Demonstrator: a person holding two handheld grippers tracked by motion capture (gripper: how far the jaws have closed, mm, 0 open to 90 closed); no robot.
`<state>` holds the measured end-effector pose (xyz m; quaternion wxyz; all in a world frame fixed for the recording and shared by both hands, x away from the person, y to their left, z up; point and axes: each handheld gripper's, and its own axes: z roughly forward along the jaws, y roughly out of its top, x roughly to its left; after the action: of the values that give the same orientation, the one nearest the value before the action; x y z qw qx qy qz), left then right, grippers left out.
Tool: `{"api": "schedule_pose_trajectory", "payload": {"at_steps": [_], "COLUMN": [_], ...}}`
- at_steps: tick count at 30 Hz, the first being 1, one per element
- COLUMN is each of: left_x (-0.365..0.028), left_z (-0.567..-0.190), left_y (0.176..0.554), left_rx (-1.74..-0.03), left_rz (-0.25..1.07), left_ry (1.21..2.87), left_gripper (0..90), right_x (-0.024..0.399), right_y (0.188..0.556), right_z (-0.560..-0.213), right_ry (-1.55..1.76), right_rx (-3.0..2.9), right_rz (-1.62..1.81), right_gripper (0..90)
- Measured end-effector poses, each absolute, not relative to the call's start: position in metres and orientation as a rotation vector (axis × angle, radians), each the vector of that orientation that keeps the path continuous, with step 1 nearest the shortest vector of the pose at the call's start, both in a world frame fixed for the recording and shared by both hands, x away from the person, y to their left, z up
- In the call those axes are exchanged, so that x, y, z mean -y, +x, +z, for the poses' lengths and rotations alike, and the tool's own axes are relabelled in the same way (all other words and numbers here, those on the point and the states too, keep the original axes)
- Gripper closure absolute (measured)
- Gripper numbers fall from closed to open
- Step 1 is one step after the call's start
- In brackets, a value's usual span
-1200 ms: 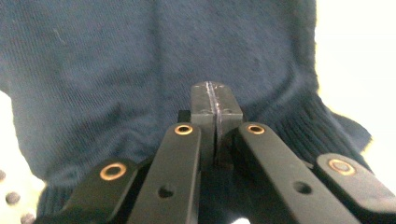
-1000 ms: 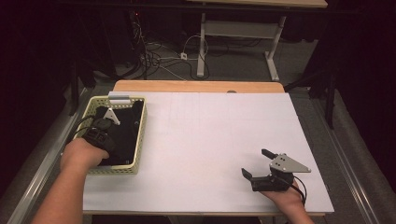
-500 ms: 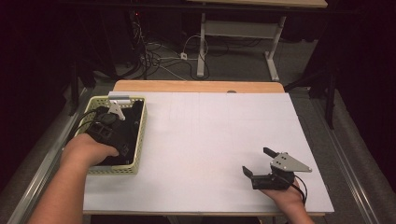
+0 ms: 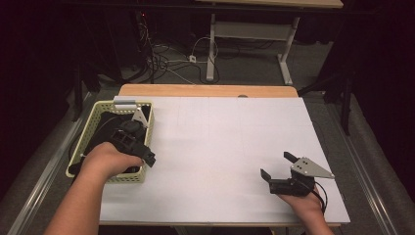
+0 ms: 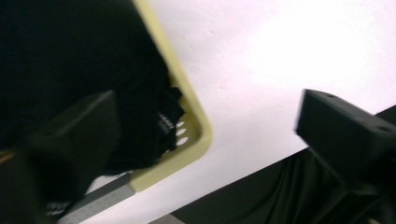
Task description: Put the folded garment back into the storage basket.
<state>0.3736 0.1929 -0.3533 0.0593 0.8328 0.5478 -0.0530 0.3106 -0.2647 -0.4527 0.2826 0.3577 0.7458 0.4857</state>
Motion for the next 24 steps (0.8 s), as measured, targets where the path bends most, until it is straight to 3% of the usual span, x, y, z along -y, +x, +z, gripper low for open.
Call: {"api": "schedule_pose_trajectory", "payload": {"at_steps": [12, 24], "left_x": [-0.147, -0.113], "left_z": [-0.360, -0.403], "left_y": [0.386, 0.393], "left_rx": [-1.571, -1.439], "left_rz": [-0.157, -0.181], "left_ry": [2.558, 2.596], "left_gripper": [0.0, 0.0], "right_x": [0.271, 0.271], "right_y": [0.310, 0.308], "right_z": [-0.454, -0.457], "right_ry": [0.964, 0.956], "right_rx": [-1.988, -2.003], "right_rz": [1.301, 1.319], "right_gripper": [0.6, 0.6]}}
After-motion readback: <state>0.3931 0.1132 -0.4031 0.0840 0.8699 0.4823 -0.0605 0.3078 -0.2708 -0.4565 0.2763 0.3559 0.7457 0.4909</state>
